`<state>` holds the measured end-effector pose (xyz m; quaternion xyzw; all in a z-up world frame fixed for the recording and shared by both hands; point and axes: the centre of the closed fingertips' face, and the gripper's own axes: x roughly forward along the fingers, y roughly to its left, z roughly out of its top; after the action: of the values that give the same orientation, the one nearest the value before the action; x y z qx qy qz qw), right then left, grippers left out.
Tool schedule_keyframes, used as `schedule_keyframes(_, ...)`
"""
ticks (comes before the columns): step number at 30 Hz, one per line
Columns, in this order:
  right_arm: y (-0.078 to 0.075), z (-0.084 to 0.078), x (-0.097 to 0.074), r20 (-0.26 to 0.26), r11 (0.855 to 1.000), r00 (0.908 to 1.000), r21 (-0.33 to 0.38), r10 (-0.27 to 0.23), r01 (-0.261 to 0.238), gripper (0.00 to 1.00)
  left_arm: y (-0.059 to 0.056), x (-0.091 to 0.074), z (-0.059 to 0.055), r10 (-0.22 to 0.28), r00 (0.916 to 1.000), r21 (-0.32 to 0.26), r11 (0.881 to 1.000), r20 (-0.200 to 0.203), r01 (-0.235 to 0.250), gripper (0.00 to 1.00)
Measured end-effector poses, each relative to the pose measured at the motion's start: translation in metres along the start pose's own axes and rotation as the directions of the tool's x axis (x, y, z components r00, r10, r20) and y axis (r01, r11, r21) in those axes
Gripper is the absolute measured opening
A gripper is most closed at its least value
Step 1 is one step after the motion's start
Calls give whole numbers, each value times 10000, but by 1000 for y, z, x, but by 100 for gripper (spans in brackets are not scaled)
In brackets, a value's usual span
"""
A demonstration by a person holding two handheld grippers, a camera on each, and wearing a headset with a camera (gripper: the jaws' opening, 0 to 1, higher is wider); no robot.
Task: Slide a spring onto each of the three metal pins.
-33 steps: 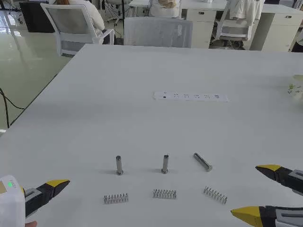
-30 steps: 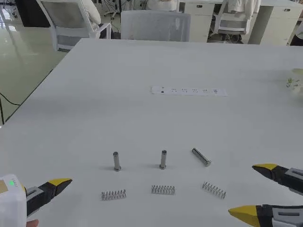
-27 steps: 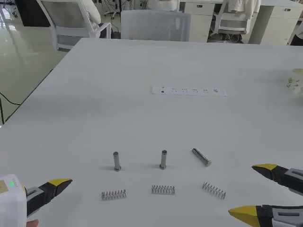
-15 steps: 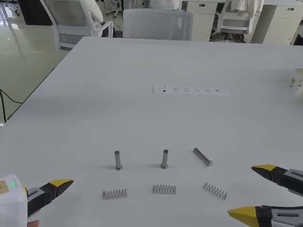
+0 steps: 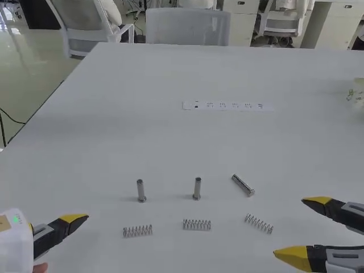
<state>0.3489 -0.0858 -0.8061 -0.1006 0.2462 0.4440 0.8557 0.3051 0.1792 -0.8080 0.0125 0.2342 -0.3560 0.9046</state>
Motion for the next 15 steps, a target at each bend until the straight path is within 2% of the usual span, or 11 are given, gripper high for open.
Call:
schedule_keyframes(6, -3, -4, 0, -47, 9999, 10000, 113, -60, 60, 78, 0, 1, 1, -15, 10000, 34, 10000, -26, 16, 88)
schedule_keyframes(15, -4, -2, -1, 21, 9999, 10000, 142, -42, 42, 78, -1, 0, 3, 22, 10000, 53, 10000, 20, -22, 88)
